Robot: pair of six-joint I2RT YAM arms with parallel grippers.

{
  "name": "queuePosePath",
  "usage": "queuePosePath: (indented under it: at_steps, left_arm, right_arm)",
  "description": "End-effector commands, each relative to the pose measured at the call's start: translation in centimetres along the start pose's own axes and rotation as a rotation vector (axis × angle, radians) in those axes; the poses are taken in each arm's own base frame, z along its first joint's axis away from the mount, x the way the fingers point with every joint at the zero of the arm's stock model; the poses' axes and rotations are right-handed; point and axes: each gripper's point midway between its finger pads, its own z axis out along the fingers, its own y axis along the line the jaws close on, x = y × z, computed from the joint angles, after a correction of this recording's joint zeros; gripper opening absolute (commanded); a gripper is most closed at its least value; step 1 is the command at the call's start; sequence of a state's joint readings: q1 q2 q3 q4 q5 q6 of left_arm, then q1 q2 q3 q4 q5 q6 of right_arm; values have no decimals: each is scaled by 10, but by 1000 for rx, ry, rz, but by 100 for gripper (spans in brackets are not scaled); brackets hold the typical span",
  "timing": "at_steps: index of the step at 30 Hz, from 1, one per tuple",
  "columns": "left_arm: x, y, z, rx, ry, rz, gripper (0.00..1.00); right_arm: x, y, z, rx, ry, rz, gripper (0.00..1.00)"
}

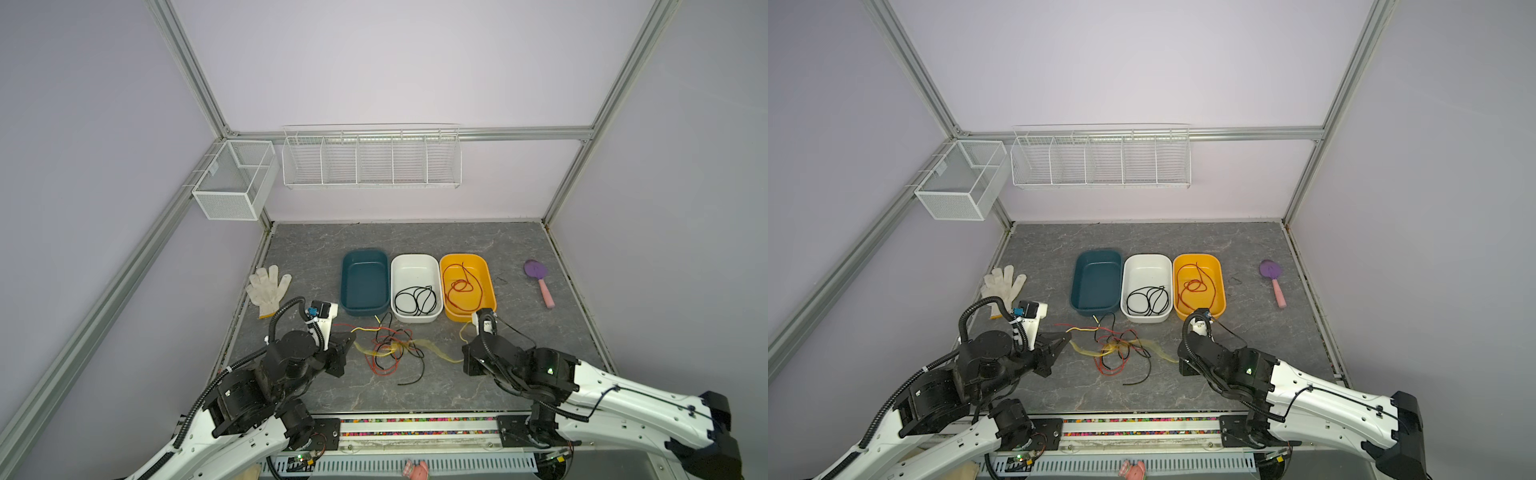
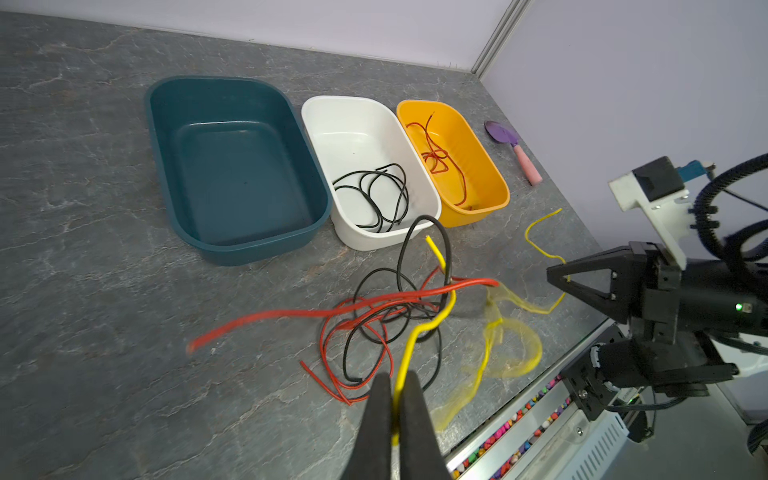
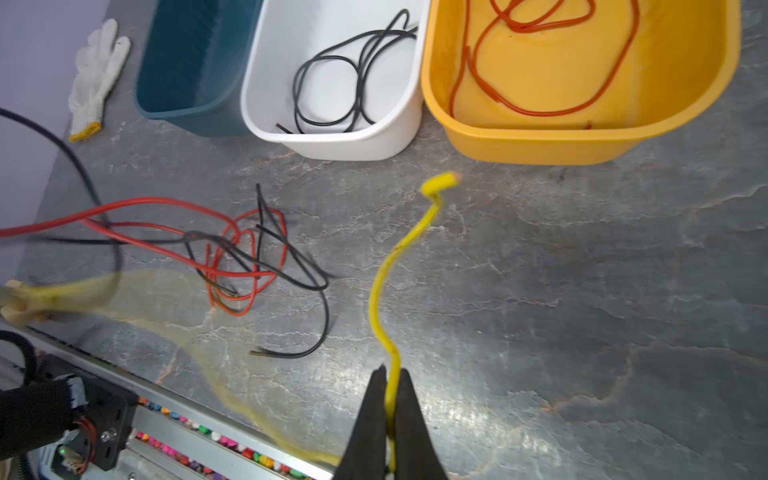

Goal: Untangle the cables
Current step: 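Pull the yellow wire away from the left gripper with the right gripper, untangling it, then carry the yellow wire over the dark green tub with the right gripper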

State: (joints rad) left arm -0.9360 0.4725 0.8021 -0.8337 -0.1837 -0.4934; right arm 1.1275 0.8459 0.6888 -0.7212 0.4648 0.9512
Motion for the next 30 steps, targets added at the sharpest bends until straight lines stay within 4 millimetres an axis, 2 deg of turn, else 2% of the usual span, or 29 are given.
queuePosePath:
  at_steps: [1, 5, 7, 10, 14, 21, 25, 30]
  left_arm:
    - [-6, 21, -14, -103, -36, 22, 0]
    - [-7, 22, -15, -110, -44, 21, 0]
    - [-5, 19, -12, -95, -26, 26, 0]
    - [4, 12, -2, -68, 29, 40, 0]
    - [5, 0, 5, -19, 60, 77, 0]
    - [8, -20, 15, 86, 77, 192, 0]
    - [16, -19, 25, 81, 109, 242, 0]
    - [22, -30, 31, 165, 85, 305, 0]
  right_arm:
    - [12, -60, -7, 224, 34, -3, 6]
    - [13, -82, -16, 278, 40, 29, 6]
    - [11, -80, -17, 255, 37, 31, 6]
    - [3, -66, -22, 180, 24, 20, 6]
    - [-15, -40, -32, 56, -18, -6, 6]
    - [-38, -12, -37, 38, -9, -120, 6]
    - [-60, 12, -42, 4, -30, -170, 6]
    - [-87, 44, -41, -43, -32, -220, 6]
